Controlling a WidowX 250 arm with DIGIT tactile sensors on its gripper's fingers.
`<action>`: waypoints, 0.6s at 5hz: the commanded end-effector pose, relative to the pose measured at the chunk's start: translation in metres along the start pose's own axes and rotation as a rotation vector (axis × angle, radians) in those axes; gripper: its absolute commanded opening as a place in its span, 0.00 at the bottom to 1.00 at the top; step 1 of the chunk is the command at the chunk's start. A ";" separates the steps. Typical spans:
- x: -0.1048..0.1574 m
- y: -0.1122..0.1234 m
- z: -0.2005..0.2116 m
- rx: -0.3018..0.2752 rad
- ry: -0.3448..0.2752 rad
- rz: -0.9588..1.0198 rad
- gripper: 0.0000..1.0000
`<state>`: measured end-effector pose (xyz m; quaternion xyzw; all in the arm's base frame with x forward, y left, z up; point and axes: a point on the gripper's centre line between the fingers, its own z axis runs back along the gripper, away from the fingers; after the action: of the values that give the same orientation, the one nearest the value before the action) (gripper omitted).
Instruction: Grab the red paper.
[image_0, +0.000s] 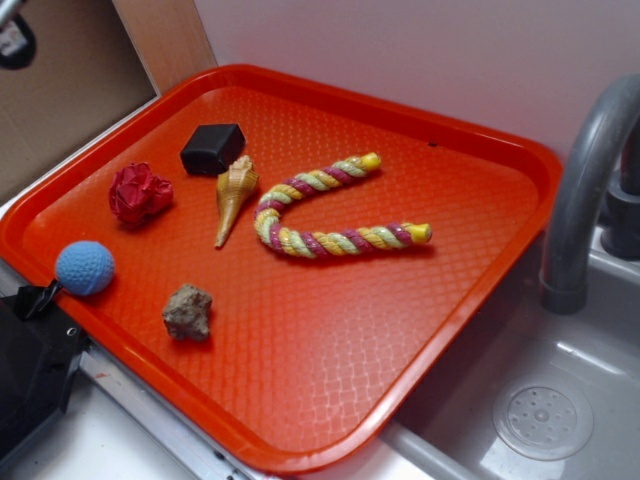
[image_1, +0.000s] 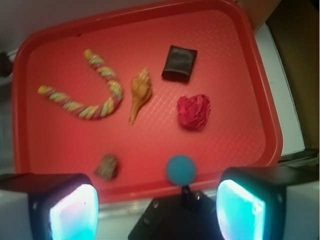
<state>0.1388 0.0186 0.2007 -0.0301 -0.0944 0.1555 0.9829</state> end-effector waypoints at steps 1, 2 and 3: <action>0.030 0.020 -0.035 0.069 -0.056 0.041 1.00; 0.037 0.024 -0.050 0.114 -0.058 0.045 1.00; 0.043 0.031 -0.069 0.154 -0.035 0.043 1.00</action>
<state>0.1803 0.0563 0.1292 0.0463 -0.0813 0.1826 0.9787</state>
